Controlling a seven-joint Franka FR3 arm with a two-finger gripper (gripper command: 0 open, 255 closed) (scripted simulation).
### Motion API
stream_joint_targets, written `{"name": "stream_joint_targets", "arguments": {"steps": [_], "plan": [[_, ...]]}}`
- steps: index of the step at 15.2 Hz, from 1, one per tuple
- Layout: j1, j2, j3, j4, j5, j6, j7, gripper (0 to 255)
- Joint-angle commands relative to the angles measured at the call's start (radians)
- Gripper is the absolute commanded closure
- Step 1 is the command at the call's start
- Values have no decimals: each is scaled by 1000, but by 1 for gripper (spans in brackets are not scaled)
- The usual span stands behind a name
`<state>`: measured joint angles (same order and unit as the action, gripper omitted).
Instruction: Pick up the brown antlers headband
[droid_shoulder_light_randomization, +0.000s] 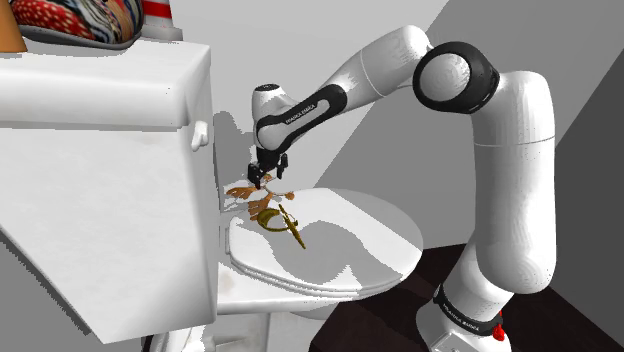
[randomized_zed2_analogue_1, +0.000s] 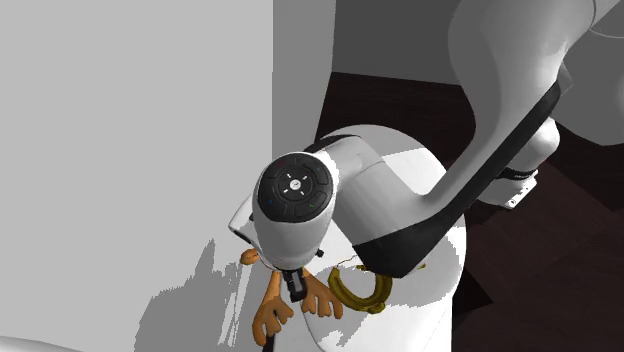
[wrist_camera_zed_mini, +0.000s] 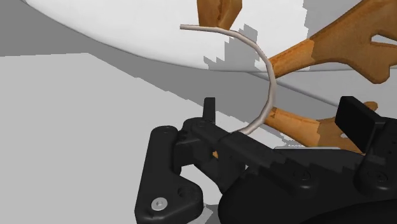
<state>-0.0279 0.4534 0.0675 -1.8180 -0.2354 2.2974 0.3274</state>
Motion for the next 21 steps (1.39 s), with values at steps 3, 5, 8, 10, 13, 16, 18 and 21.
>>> {"name": "stream_joint_targets", "arguments": {"steps": [3,5,8,10,13,16,18,21], "plan": [[2,40,-5,3,-9,38,9,0],[3,57,-7,0,-13,57,14,0],[3,64,-8,1,-14,63,14,255],[3,64,-8,2,-14,62,15,255],[3,64,-8,2,-14,62,15,255],[3,65,-8,2,-14,62,15,255],[3,54,-7,0,-12,53,13,255],[1,29,-3,5,-6,24,5,255]]}}
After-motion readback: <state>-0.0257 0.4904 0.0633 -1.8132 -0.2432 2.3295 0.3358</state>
